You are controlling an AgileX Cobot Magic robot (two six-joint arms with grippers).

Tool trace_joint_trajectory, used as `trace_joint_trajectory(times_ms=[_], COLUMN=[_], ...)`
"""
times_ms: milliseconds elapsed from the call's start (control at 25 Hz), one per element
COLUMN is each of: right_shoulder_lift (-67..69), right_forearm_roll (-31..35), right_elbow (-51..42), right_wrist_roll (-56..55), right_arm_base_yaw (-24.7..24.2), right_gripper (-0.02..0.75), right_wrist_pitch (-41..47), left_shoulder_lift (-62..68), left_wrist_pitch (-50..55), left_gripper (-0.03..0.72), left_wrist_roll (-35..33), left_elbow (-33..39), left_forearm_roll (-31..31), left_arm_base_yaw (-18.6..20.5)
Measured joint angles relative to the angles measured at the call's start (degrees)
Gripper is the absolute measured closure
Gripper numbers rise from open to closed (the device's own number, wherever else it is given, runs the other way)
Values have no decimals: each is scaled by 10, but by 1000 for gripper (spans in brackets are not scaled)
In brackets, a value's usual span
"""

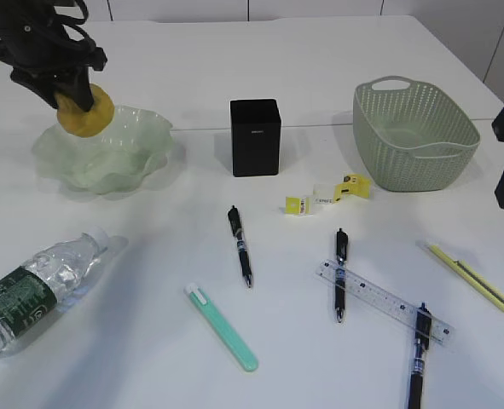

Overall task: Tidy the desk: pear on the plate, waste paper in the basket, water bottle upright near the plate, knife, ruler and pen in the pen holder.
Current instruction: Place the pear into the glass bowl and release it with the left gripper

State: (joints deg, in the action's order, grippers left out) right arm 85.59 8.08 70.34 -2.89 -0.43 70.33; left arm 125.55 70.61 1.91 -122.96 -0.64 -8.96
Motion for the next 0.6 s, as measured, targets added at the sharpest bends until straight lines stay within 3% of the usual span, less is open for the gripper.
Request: trace_joint_trajectory(times_ms=[240, 600], right_shoulder_lift=[0, 0], right_forearm_roll=[0, 0], right_elbow=[0, 0], right_wrist_roll=[0, 0], right_arm_base_yaw=[0, 0], right_gripper=[296, 296], right_wrist_pitch=[0, 0], left_shoulder_lift=[48, 95], left_wrist_pitch=[-40, -63], left_gripper=[400, 399], left_wrist_roll=[0, 0], left_elbow=[-47, -51], left_forearm_roll=[-22, -38], left_arm_base_yaw=[0, 31])
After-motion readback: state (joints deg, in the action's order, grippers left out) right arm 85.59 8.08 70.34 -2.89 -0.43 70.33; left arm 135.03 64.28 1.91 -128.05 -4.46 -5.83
